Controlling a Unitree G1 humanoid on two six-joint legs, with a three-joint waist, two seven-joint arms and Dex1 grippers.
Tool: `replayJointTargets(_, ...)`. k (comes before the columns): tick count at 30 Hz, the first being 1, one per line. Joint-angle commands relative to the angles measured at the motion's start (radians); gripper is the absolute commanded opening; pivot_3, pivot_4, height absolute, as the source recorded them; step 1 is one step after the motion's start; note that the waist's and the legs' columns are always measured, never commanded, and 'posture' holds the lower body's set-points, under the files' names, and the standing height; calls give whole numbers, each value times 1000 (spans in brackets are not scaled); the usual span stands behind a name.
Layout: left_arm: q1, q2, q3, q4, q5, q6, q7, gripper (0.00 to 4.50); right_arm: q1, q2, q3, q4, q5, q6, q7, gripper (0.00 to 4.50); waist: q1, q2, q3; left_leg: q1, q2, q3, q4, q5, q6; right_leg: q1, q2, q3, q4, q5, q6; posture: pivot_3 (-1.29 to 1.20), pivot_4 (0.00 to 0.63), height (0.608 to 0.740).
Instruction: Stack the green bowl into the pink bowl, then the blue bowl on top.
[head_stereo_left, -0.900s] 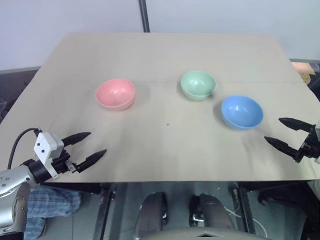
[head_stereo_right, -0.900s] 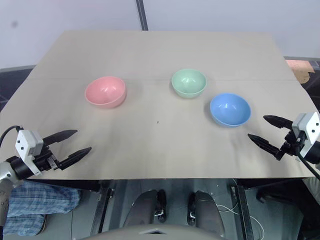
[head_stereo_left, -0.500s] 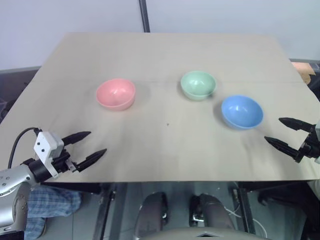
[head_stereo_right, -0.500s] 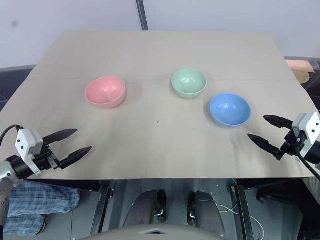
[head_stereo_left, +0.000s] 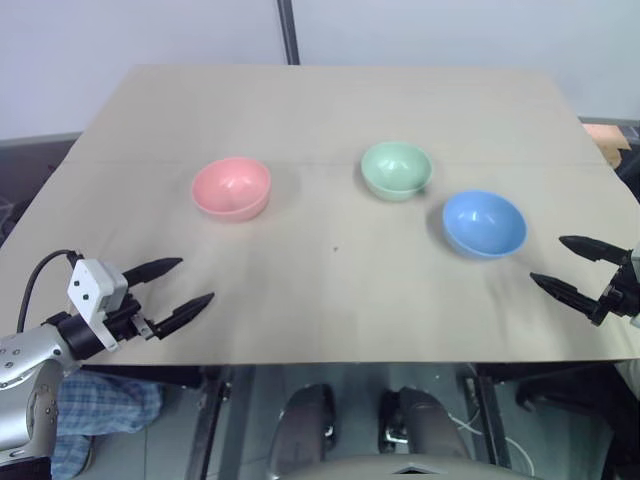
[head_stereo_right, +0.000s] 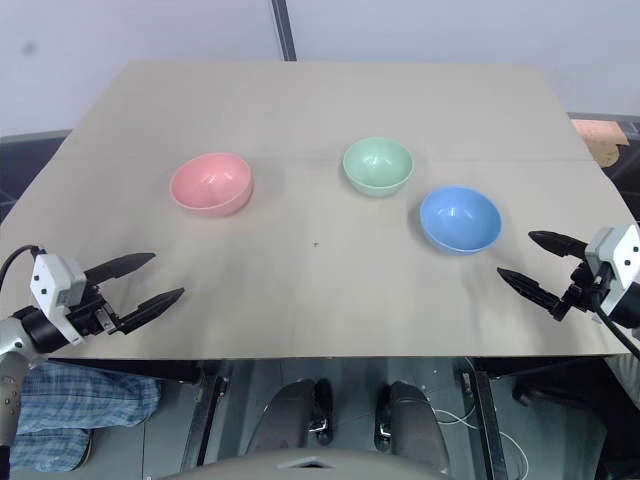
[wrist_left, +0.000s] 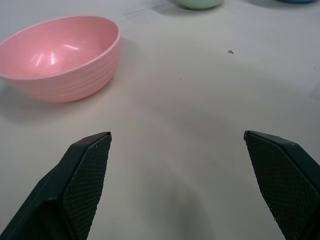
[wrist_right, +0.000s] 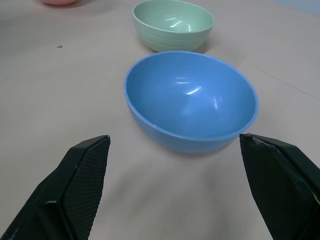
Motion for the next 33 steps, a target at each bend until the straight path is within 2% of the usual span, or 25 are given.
replayJointTargets(1,1,1,14,-25,-5,-17,2,4500,-6,-8,-30,-24,16,-10,-1,4490,0,0,0,0,0,0,0,0,0,0,0,0,0,0,0,0,150,740)
replayJointTargets(7,-25,5,8,-31,9,-2,45,4500,-7,-7,-42,-48,61,10,16,4490,0,0,0,0,0,0,0,0,0,0,0,0,0,0,0,0,150,740)
replayJointTargets(11,-100,35,-23,-58,29,54,103,4500,-5,-4,-59,-81,113,26,30,4490,2,0,0,0,0,0,0,0,0,0,0,0,0,0,0,0,150,740)
replayJointTargets(15,-201,88,-101,-55,131,95,175,4500,-24,-8,-68,-112,154,47,15,4490,2,0,0,0,0,0,0,0,0,0,0,0,0,0,0,0,150,740)
replayJointTargets(20,-437,153,-260,27,264,168,221,4500,-44,-12,-69,-152,181,72,-1,4490,4,-1,1,-1,0,0,0,0,0,0,1,0,0,0,0,0,150,740)
replayJointTargets(27,-623,164,-404,186,379,29,158,4500,-32,-16,-95,-199,203,95,-14,4490,0,-1,1,0,0,2,-1,0,0,0,1,1,0,0,0,0,150,740)
replayJointTargets(33,-762,160,-554,442,551,-121,147,4500,-11,-7,-128,-269,223,117,-47,4490,1,-1,1,0,-1,1,0,0,0,0,1,1,0,0,0,0,150,740)
